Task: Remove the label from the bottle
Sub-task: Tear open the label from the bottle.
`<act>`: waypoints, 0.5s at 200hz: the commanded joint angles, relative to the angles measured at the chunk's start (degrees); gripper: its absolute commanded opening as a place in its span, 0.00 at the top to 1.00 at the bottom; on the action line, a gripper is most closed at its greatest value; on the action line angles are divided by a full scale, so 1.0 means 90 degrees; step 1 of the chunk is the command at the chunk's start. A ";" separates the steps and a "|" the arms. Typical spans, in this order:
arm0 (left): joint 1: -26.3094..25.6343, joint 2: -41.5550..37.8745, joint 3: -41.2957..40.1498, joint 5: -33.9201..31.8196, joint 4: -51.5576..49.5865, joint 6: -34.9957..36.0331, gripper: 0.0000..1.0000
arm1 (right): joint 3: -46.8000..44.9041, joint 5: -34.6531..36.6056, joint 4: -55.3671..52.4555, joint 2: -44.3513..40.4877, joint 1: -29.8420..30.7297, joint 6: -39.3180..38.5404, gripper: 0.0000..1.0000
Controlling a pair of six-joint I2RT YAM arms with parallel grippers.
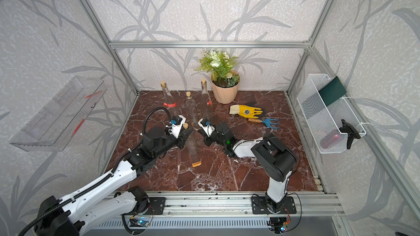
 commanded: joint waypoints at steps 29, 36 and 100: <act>-0.0034 0.0149 0.0033 0.0050 0.0354 -0.0164 1.00 | -0.0552 0.0610 -0.1196 -0.1465 -0.0014 -0.0074 1.00; -0.0034 0.0188 0.0079 0.0060 0.0386 -0.0195 1.00 | -0.0655 0.0631 -0.1251 -0.1648 -0.0012 -0.0032 1.00; -0.0148 0.0813 0.0736 0.0078 0.0761 -0.0325 1.00 | -0.1278 0.0949 -0.2355 -0.3039 -0.0012 0.0252 1.00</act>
